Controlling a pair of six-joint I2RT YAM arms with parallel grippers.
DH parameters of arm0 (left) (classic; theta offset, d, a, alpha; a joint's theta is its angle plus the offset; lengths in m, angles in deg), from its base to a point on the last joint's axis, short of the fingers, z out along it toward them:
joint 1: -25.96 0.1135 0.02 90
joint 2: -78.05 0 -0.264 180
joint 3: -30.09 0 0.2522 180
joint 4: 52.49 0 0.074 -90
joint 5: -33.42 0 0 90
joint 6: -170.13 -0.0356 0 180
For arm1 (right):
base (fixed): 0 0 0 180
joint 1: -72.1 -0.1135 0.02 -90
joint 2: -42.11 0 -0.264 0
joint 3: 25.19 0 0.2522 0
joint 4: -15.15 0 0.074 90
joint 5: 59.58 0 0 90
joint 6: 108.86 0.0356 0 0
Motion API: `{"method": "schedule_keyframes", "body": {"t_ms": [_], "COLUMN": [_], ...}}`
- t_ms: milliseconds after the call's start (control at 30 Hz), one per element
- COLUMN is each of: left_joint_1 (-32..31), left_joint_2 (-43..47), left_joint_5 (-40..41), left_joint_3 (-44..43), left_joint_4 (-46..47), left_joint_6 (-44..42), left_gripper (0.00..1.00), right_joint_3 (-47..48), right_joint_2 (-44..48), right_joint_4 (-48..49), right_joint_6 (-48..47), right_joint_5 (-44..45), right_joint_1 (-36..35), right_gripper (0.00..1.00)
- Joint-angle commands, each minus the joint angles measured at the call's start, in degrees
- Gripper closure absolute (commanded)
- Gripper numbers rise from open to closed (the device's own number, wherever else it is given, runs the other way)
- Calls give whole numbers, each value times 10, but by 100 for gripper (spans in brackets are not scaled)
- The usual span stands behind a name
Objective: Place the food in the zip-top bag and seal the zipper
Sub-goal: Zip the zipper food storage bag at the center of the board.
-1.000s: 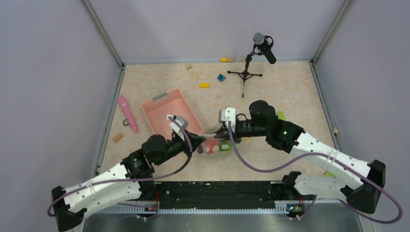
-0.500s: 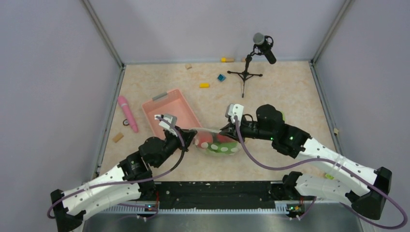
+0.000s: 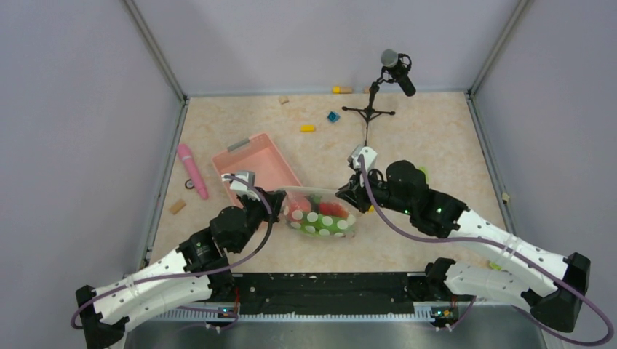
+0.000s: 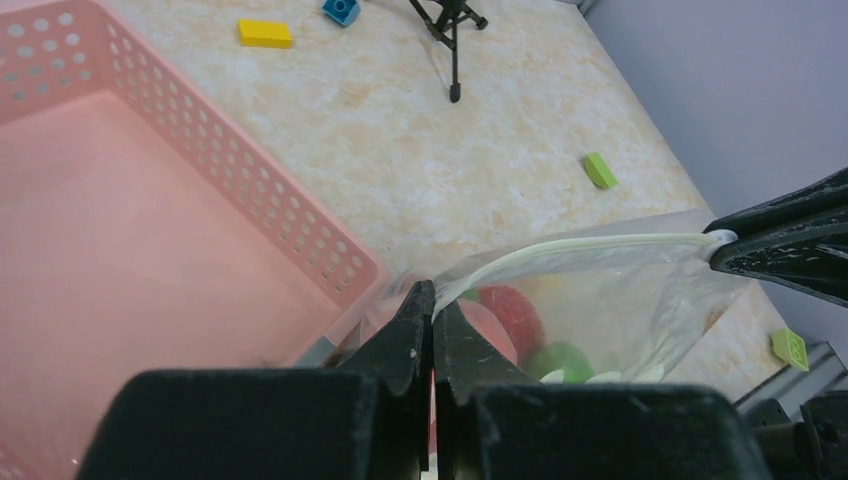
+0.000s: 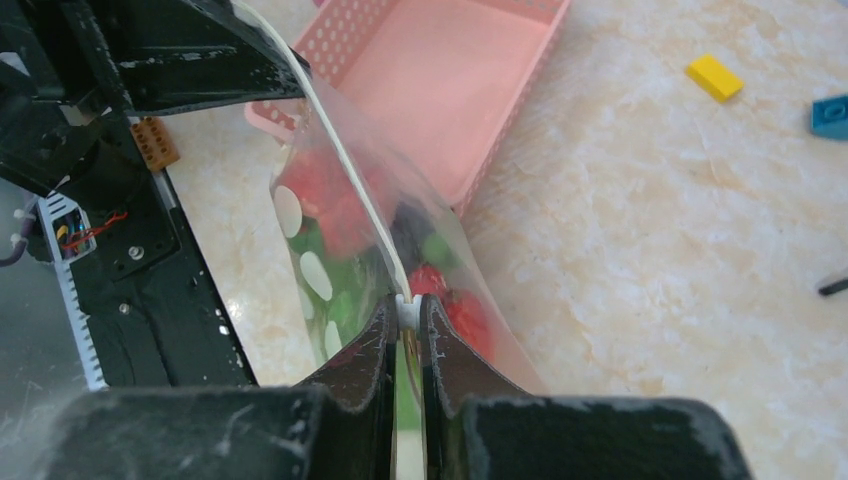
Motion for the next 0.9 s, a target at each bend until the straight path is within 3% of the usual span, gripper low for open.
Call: {"method": "schedule_keyframes", "body": {"t_ms": [0,867], "left_joint_1": [5,6], "left_joint_2": [3,9], "left_joint_5": [101,197], "left_joint_3": [0,-6], "left_joint_4": [-15,-52], "left_joint_6": [15,43], "left_gripper": [100,100], "right_joint_3": [-10,-47], "right_joint_2": [19,97], "right_joint_4": [-13,-85], "right_joint_6": [42,70], "right_joint_5": [70,269], "right_joint_1": [-1,-2], "right_gripper": [100,100]}}
